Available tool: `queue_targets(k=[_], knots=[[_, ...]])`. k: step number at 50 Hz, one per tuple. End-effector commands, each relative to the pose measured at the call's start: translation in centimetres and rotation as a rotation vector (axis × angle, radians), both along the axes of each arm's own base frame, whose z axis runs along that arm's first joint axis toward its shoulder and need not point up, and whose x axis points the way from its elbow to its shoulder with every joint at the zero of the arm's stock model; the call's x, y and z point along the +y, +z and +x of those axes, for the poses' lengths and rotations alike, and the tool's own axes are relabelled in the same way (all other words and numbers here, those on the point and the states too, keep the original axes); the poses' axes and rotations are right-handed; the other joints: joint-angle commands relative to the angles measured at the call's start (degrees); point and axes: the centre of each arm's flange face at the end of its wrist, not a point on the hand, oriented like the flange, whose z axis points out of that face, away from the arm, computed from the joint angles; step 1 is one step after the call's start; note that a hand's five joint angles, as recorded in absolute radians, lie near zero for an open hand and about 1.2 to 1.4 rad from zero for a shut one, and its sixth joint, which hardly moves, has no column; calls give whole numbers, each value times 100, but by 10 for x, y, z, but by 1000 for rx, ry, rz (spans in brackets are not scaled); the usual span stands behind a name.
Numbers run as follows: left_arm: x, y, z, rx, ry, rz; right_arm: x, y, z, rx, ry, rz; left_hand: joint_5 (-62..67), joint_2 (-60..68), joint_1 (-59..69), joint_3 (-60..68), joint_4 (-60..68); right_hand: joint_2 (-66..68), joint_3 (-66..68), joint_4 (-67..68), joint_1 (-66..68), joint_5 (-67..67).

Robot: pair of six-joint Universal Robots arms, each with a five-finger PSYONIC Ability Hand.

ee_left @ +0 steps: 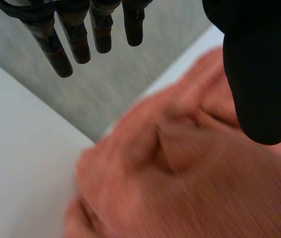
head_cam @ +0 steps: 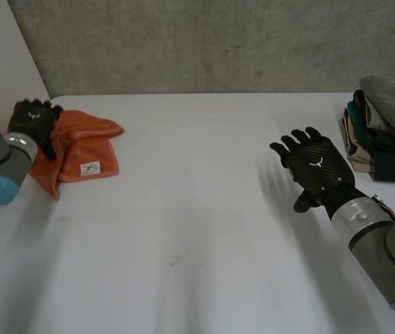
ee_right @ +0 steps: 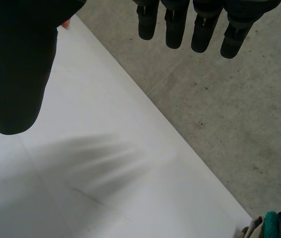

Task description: Fold the laundry.

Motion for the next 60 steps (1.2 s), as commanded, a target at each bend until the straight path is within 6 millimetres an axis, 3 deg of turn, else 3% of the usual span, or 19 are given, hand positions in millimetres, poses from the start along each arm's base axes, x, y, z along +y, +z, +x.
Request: queue_targets(k=[1, 7, 20, 27, 31, 35, 39, 40, 42, 44, 47, 48, 49, 51, 52, 55, 60], knots=[[1, -21, 13, -4, 26, 94, -1, -2, 1, 3, 2, 3, -263, -183, -40, -198, -134, -218, -202, -209, -290, -280], [-9, -26, 24, -1, 48, 73, -1, -3, 1, 29, 4, -10, -145, -66, 78, -80, -16, -218, -202, -209, -290, -280], [-40, -46, 22, 2, -1, -53, -3, -13, 1, 60, 6, -3, 947, 1027, 1171, 1012, 1077, -218, -202, -209, -290, -280], [-55, -40, 21, 1, -7, -130, -4, -14, 1, 61, 5, -1, 2929, 3009, 3153, 2994, 3059, -218, -202, -209, -290, -280], [-60, -31, 19, 2, -5, -180, -4, -13, 1, 61, 5, -1, 6724, 6803, 6947, 6789, 6853, -218, -202, -209, -290, -280], [-58, -26, 9, 4, -2, -212, -4, -13, 1, 61, 3, -1, 6732, 6812, 6956, 6797, 6862, -218, -202, -209, -290, -280], [-38, 26, -22, 46, -15, -264, -5, -11, 1, 57, 3, -5, 6732, 6812, 6956, 6797, 6862, -218, -202, -209, -290, -280], [-22, 48, -35, 84, -35, -273, -5, -11, 1, 53, 1, -7, 6732, 6812, 6956, 6797, 6862, -218, -202, -209, -290, -280], [-6, 71, -47, 135, -64, -287, -6, -8, 1, 48, -3, -14, 6732, 6812, 6956, 6797, 6862, -218, -202, -209, -290, -280], [24, 105, -63, 228, -108, -303, -8, -5, 0, 47, -14, -24, 6732, 6812, 6956, 6797, 6862, -218, -202, -209, -290, -280], [60, 139, -82, 339, -168, -311, -11, -1, -2, 43, -39, -33, 6732, 6812, 6956, 6797, 6862, -218, -202, -209, -290, -280], [85, 157, -95, 409, -216, -309, -12, 2, -3, 42, -54, -43, 6732, 6812, 6956, 6797, 6862, -218, -202, -209, -290, -280], [95, 163, -99, 435, -236, -309, -13, 4, -4, 40, -60, -49, 6732, 6812, 6956, 6797, 6862, -218, -202, -209, -290, -280], [118, 172, -111, 487, -282, -290, -14, 7, -5, 39, -76, -58, 6732, 6812, 6956, 6797, 6862, -218, -202, -209, -290, -280], [141, 173, -122, 518, -326, -256, -16, 11, -9, 35, -92, -67, 6732, 6812, 6956, 6797, 6862, -218, -202, -209, -290, -280], [170, 165, -134, 525, -371, -198, -20, 15, -14, 27, -115, -77, 6732, 6812, 6956, 6797, 6862, -218, -202, -209, -290, -280], [232, 116, -167, 496, -481, 3, -27, 18, -22, 16, -145, -75, 6732, 6812, 6956, 6797, 6862, -218, -202, -209, -290, -280]])
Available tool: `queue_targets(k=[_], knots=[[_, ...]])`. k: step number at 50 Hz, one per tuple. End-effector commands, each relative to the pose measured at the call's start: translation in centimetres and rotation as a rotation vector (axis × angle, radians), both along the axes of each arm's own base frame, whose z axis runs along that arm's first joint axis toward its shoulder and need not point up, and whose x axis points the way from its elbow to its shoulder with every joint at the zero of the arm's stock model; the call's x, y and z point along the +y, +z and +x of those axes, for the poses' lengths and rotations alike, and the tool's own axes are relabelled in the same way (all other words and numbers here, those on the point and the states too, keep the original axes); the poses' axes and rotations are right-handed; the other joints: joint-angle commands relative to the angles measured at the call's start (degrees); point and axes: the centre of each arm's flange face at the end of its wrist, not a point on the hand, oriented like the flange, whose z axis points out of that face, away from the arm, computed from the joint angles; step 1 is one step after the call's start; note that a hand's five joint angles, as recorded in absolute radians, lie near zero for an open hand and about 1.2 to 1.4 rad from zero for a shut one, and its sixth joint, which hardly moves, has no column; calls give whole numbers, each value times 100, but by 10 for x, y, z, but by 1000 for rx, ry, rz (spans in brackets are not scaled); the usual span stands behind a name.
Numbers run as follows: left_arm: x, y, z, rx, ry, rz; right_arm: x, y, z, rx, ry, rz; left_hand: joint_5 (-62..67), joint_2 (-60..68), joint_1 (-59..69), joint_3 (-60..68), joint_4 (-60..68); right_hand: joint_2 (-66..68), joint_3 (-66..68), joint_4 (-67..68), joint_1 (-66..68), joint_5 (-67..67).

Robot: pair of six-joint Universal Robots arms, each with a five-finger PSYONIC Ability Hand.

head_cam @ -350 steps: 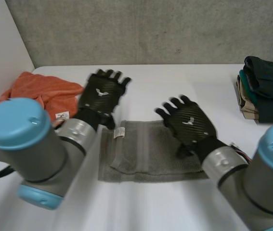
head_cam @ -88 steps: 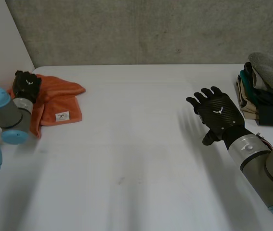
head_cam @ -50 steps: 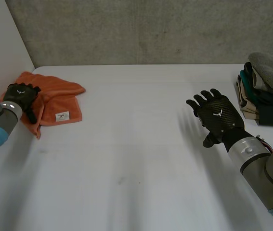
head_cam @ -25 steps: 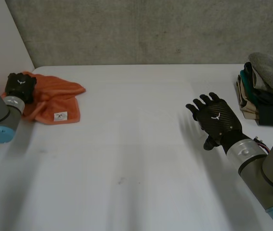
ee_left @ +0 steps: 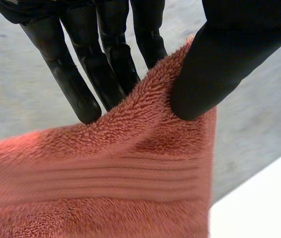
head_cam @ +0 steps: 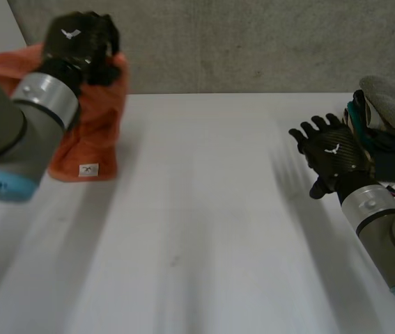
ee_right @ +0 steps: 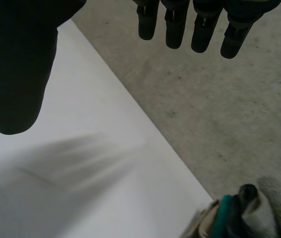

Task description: Fold the laundry.

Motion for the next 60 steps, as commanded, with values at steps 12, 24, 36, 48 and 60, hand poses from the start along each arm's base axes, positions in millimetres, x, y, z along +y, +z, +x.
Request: queue_targets(k=[12, 24, 36, 48, 60], knots=[[170, -162, -112, -213, -473, 432, -15, 10, -15, -48, -61, 1, 1304, 901, 1149, 932, 880, -218, -202, -209, -290, -280], [104, -80, -66, -25, -290, 279, -9, 7, -13, -40, -54, 47, -5074, -5476, -5228, -5445, -5498, -218, -202, -209, -290, -280], [-4, -54, 41, -231, 128, 81, 52, 10, 31, -69, 72, 351, -5124, -5527, -5279, -5496, -5548, -218, -202, -209, -290, -280], [-82, -157, 73, -583, 49, 184, 87, -17, 85, -153, 172, 609, -5124, -5527, -5279, -5496, -5549, -218, -202, -209, -290, -280], [-89, -201, 52, -597, -33, 274, 64, -48, 100, -159, 94, 506, 1514, 1112, 1360, 1143, 1090, 6777, 6793, 6786, 6705, 6715]])
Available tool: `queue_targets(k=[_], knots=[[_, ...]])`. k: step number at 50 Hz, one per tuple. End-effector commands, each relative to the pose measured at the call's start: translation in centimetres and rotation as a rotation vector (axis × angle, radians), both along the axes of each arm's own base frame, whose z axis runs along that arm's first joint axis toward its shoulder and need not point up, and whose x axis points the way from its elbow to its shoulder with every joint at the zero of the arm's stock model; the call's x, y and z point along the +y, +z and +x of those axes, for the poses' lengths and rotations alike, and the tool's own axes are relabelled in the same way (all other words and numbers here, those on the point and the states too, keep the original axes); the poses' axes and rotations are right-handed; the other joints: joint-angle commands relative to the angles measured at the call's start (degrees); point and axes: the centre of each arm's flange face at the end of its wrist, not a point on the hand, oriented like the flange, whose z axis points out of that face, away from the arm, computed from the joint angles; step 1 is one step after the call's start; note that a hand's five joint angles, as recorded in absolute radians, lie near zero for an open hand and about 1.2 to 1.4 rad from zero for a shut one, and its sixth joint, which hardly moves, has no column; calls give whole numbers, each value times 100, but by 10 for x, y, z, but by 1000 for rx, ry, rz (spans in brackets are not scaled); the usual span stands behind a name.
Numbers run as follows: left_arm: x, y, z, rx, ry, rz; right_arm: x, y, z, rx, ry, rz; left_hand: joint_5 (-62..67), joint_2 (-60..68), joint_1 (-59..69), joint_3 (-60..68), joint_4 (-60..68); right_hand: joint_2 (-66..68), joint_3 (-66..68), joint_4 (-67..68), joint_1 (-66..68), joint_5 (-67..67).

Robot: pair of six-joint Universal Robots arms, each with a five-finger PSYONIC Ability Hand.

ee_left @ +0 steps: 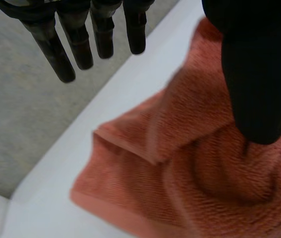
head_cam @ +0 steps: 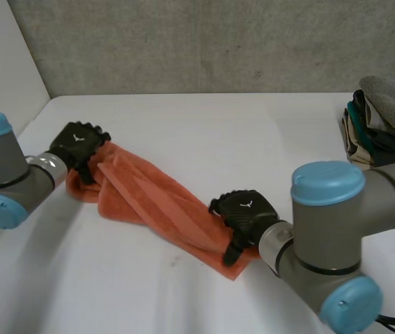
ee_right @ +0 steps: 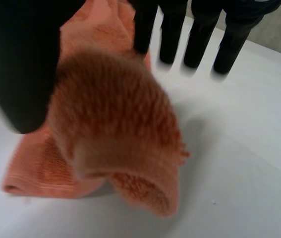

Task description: Fold the laundry.

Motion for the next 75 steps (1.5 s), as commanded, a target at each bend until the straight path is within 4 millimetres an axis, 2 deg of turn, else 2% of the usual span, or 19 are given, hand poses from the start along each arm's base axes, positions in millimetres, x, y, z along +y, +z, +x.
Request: queue_targets(k=[1, 4, 7, 9, 16, 24, 26, 27, 29, 33, 36, 39, 42, 48, 53, 61, 68, 73, 75], knots=[[8, -19, -21, 4, -41, 61, -20, -5, 2, -30, -69, -118, 6383, 6322, 6284, 6336, 6378, 5407, 5536, 5533, 5418, 5483], [30, -13, -36, 18, -77, 122, -23, 11, -4, -41, -77, -185, 6384, 6323, 6285, 6336, 6379, 5407, 5536, 5533, 5418, 5483], [51, 15, -46, 70, -98, 140, -28, 36, -15, -32, -90, -270, 6384, 6323, 6285, 6336, 6379, 5407, 5536, 5533, 5418, 5483], [79, 38, -59, 134, -126, 159, -47, 54, -35, 17, -135, -356, 6384, 6323, 6285, 6336, 6379, 5407, 5536, 5533, 5418, 5483], [166, 65, -96, 259, -251, 240, -117, 64, -102, 259, -272, -507, 6384, 6323, 6285, 6336, 6379, 5407, 5536, 5533, 5418, 5483], [241, 35, -152, 280, -351, 312, -174, 36, -119, 346, -316, -510, 6384, 6323, 6285, 6336, 6379, 5407, 5536, 5533, 5418, 5483], [251, 31, -162, 275, -360, 300, -180, 33, -119, 347, -320, -509, 6053, 5992, 5954, 6005, 6048, 3075, 3204, 3201, 3086, 3151], [256, 31, -169, 276, -350, 281, -182, 29, -118, 350, -320, -505, 3235, 3174, 3136, 3187, 3230, -888, -760, -763, -877, -813], [253, 33, -170, 280, -313, 257, -182, 30, -115, 350, -323, -511, 1547, 1486, 1448, 1499, 1542, -1593, -1464, -1467, -1582, -1517], [239, 50, -162, 304, -192, 174, -183, 31, -120, 335, -343, -504, 585, 524, 486, 537, 580, -1593, -1464, -1467, -1582, -1517], [219, 73, -143, 331, -84, 100, -176, 48, -122, 307, -363, -512, 297, 236, 198, 249, 292, -1593, -1464, -1467, -1582, -1517], [204, 84, -124, 343, -20, 76, -156, 75, -122, 273, -370, -525, 297, 236, 198, 249, 292, -1593, -1464, -1467, -1582, -1517], [198, 87, -110, 334, 18, 67, -137, 83, -123, 262, -363, -482, 297, 236, 198, 249, 292, -1593, -1464, -1467, -1582, -1517], [194, 64, -67, 216, 116, 104, -82, 70, -116, 183, -336, -196, 381, 319, 281, 333, 375, -1593, -1464, -1467, -1582, -1517], [212, 38, -42, 89, 134, 166, -42, 46, -108, 94, -293, 62, 431, 370, 332, 384, 426, -1593, -1464, -1467, -1582, -1517], [231, 10, -34, 45, 104, 212, -7, 17, -89, 39, -138, 78, 431, 370, 332, 384, 426, -1520, -1391, -1394, -1509, -1444], [222, -7, -38, 60, 93, 189, 2, 0, -77, 55, -64, -43, 448, 387, 349, 400, 443, 480, 609, 605, 491, 556], [209, -20, -47, 77, 80, 164, -11, -2, -77, 83, -110, -153, 1504, 1443, 1405, 1456, 1499, 5395, 5524, 5521, 5406, 5471], [206, -24, -49, 73, 77, 170, -16, 0, -79, 89, -143, -180, 3062, 3001, 2963, 3014, 3057, 5407, 5536, 5533, 5418, 5483]])
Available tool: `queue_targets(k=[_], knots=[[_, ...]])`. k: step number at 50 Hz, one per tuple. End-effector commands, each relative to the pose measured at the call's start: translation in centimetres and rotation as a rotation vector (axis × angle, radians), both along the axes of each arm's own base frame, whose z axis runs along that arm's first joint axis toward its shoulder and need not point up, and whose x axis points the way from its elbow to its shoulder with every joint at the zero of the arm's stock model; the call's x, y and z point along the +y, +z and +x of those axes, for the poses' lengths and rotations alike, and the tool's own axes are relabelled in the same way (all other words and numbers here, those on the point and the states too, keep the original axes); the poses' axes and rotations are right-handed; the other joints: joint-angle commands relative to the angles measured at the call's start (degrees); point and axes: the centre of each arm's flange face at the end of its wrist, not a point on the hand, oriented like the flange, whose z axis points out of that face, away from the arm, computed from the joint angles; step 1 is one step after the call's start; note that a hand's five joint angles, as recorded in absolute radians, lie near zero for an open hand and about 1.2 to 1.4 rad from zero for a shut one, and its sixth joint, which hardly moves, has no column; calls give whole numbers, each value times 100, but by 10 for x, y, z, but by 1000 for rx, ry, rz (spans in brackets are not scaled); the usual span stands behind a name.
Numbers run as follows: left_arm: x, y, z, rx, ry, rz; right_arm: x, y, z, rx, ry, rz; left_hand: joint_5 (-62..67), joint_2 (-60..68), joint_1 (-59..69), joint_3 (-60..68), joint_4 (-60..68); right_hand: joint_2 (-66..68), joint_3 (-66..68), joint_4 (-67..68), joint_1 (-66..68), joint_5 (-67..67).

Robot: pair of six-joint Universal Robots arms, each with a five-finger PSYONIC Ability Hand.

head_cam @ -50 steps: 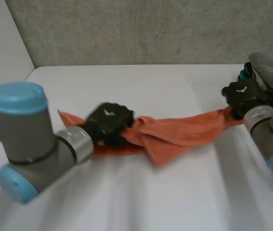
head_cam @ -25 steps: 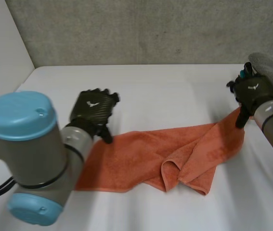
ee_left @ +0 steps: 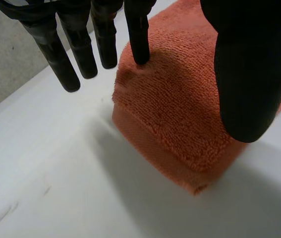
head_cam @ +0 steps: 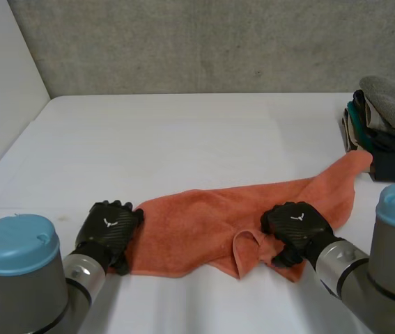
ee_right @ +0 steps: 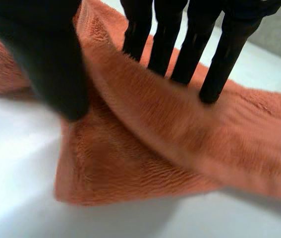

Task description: Fold the laundry.

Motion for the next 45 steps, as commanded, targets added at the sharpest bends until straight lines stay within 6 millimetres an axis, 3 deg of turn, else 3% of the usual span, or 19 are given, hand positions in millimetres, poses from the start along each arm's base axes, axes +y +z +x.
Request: queue_targets(k=[1, 3, 4, 5, 8, 9, 13, 18, 23, 27, 32, 35, 36, 37, 39, 40, 43, 44, 45], knots=[[-17, -16, -11, 0, -17, -17, -18, 6, -4, 32, -89, -142, 4179, 4212, 4167, 4207, 4207, 2457, 2536, 2557, 2611, 2578], [-19, -15, -14, -11, -25, -34, -20, 17, -4, 27, -104, -180, 5620, 5653, 5608, 5648, 5648, 2457, 2536, 2557, 2611, 2578], [-20, -14, -15, -17, -31, -43, -21, 26, -6, 24, -111, -206, 5625, 5659, 5613, 5653, 5653, 2457, 2536, 2557, 2611, 2578], [-22, -10, -17, -24, -37, -67, -22, 47, -8, 12, -121, -272, 5625, 5659, 5613, 5653, 5653, 2457, 2536, 2557, 2611, 2578], [-26, 5, -18, -14, -39, -126, -18, 74, -11, 15, -112, -359, 5625, 5659, 5613, 5653, 5653, 2457, 2536, 2557, 2611, 2578], [-28, 26, -18, 13, -35, -188, -15, 90, -13, 33, -101, -404, 5625, 5659, 5613, 5653, 5653, 2457, 2536, 2557, 2611, 2578], [-29, 74, -12, 81, -11, -320, -21, 129, -28, 119, -123, -485, 5625, 5659, 5613, 5653, 5653, 2457, 2536, 2557, 2611, 2578], [-38, 117, 10, 120, 63, -430, -40, 158, -62, 259, -186, -461, 5625, 5659, 5613, 5653, 5653, 2457, 2536, 2557, 2611, 2578], [-36, 127, 20, 103, 52, -396, -53, 175, -83, 360, -187, -434, 5625, 5659, 5613, 5653, 5653, 2457, 2536, 2557, 2611, 2578], [-40, 124, 19, 89, 4, -332, -69, 161, -89, 406, -153, -351, 5625, 5659, 5613, 5653, 5653, 2457, 2536, 2557, 2611, 2578], [-73, 107, 7, 67, -2, -275, -102, 138, -87, 428, -139, -284, 5625, 5659, 5613, 5653, 5653, 2457, 2536, 2557, 2611, 2578], [-95, 105, -1, 72, 3, -292, -122, 141, -87, 390, -182, -310, 5625, 5659, 5613, 5653, 5653, 2457, 2536, 2557, 2611, 2578], [-112, 108, -6, 80, 7, -317, -142, 146, -86, 337, -231, -352, 5625, 5659, 5613, 5653, 5653, 2457, 2536, 2557, 2611, 2578], [-120, 113, -10, 88, 11, -341, -150, 148, -85, 316, -250, -374, 5625, 5659, 5613, 5653, 5653, 2457, 2536, 2557, 2611, 2578], [-141, 129, -15, 112, 35, -411, -167, 157, -79, 251, -296, -443, 5625, 5659, 5613, 5653, 5653, 2457, 2536, 2557, 2611, 2578], [-160, 149, -19, 143, 71, -486, -182, 172, -73, 183, -347, -538, 5625, 5659, 5613, 5653, 5653, 2457, 2536, 2557, 2611, 2578], [-186, 184, -21, 199, 142, -623, -202, 206, -69, 75, -435, -730, 5625, 5659, 5613, 5653, 5653, 2457, 2536, 2557, 2611, 2578], [-199, 212, -20, 254, 196, -736, -211, 232, -70, -3, -488, -868, 5625, 5659, 5613, 5653, 5653, 2457, 2536, 2557, 2611, 2578], [-204, 226, -19, 286, 220, -792, -214, 245, -71, -44, -509, -935, 5625, 5659, 5613, 5653, 5653, 2457, 2536, 2557, 2611, 2578]])
